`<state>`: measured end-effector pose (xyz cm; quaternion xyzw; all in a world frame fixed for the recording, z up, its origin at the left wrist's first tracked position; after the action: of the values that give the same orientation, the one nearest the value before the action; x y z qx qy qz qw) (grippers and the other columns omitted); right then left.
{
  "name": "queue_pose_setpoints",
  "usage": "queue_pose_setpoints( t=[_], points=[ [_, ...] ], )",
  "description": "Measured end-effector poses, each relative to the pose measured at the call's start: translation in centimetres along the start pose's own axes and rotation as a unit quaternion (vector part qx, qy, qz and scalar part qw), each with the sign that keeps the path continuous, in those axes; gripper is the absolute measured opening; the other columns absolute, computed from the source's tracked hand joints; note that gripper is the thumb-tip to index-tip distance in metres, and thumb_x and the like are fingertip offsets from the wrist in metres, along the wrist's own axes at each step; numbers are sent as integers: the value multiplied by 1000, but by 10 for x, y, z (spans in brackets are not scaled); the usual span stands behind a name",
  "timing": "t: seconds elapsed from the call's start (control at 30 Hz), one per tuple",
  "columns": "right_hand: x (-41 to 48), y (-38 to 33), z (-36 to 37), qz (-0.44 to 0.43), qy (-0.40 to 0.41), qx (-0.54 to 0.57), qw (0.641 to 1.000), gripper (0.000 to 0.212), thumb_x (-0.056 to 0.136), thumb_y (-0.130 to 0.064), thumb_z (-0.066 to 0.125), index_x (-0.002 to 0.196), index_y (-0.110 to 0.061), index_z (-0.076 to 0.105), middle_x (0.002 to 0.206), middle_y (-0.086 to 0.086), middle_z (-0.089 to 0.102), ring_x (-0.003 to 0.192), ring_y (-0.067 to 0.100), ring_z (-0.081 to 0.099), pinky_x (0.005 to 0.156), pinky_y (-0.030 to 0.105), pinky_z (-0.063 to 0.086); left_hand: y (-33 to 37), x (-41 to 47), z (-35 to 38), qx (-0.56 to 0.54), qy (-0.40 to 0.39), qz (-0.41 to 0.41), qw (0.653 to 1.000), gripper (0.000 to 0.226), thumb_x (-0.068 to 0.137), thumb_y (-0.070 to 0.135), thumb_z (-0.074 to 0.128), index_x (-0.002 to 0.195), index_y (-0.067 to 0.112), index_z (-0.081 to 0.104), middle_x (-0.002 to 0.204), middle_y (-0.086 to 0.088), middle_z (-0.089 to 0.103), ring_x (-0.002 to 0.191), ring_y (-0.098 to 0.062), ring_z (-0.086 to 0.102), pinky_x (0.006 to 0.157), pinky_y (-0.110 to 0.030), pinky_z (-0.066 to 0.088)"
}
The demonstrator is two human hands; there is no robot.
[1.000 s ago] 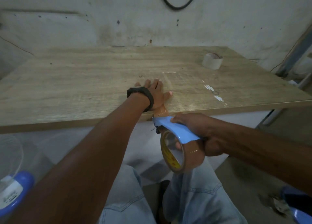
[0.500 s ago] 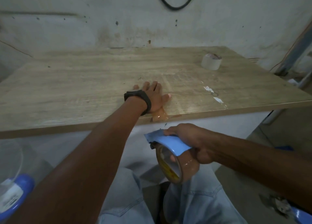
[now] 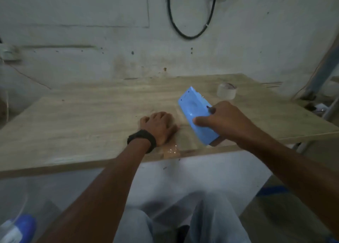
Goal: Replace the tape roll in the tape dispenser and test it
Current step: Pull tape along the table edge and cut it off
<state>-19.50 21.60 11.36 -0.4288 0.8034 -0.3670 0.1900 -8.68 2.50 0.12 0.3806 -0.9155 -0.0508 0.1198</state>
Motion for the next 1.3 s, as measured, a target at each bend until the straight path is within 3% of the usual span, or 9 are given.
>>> queue_pose_setpoints(
  t=[0.1,0.2,0.33,0.47,0.53,0.63,0.97,1.2,1.3],
  points=[
    [26,2,16,-61,67,-136,987,31,76,-36,74,71,-8,64,72,8,66,69,31,69,55,34,56,2,1,-3,-9,21,-25,999,47,94,61,39,126,30,56,141,4,54,132,-23,46,104,-43,31],
    [46,5,35,-110,116,-222,962,30,78,-39,70,84,-9,69,87,10,70,86,34,66,65,35,46,3,0,-3,-13,31,-37,999,46,94,60,41,123,29,57,137,4,56,130,-22,47,102,-42,32],
    [66,7,50,-150,153,-248,945,29,82,-37,66,79,-8,62,89,8,71,89,32,65,65,30,32,3,1,-3,-24,36,-44,998,48,94,60,40,130,30,53,144,6,51,136,-20,41,107,-42,28],
    [85,10,58,-143,169,-242,945,39,82,-32,65,61,-16,37,73,3,55,76,31,54,66,29,27,4,2,-2,-25,46,-49,997,49,94,60,42,132,32,52,145,8,50,138,-18,39,109,-42,27],
    [93,14,64,-150,180,-248,940,33,81,-28,66,62,-17,42,71,6,59,77,32,60,66,30,30,3,3,-1,-29,48,-50,997,51,94,62,41,133,33,51,146,9,49,138,-17,39,109,-41,26],
    [101,19,76,-146,172,-262,938,6,84,-18,63,81,-15,66,92,9,75,92,31,71,74,32,49,1,4,1,-30,41,-52,997,55,94,64,38,138,32,48,150,9,45,141,-17,36,111,-41,25],
    [109,26,90,-132,163,-272,939,21,91,-14,53,99,-10,72,100,8,76,96,28,72,80,34,54,-1,3,3,-22,20,-58,998,59,95,65,35,144,34,43,156,9,39,145,-16,32,114,-41,22],
    [114,34,100,-138,163,-296,931,20,83,-15,55,87,-12,75,85,8,77,79,26,74,74,33,51,0,3,2,-16,13,-54,998,55,96,61,34,144,34,43,157,11,38,146,-14,30,114,-39,22],
    [106,32,98,-128,168,-304,929,10,69,-16,61,69,-14,71,68,6,72,66,25,70,72,36,50,0,0,1,-12,14,-51,999,55,96,60,33,144,35,42,156,13,39,144,-12,32,113,-37,24]
  ],
)
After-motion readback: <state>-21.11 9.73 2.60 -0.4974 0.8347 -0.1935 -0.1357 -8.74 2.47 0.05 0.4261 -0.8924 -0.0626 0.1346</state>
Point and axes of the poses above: each hand's wrist, its own x-axis towards the middle knuckle, its own z-axis out of the palm, y = z × x, the point moved 1 cm from there along x, towards the middle knuckle
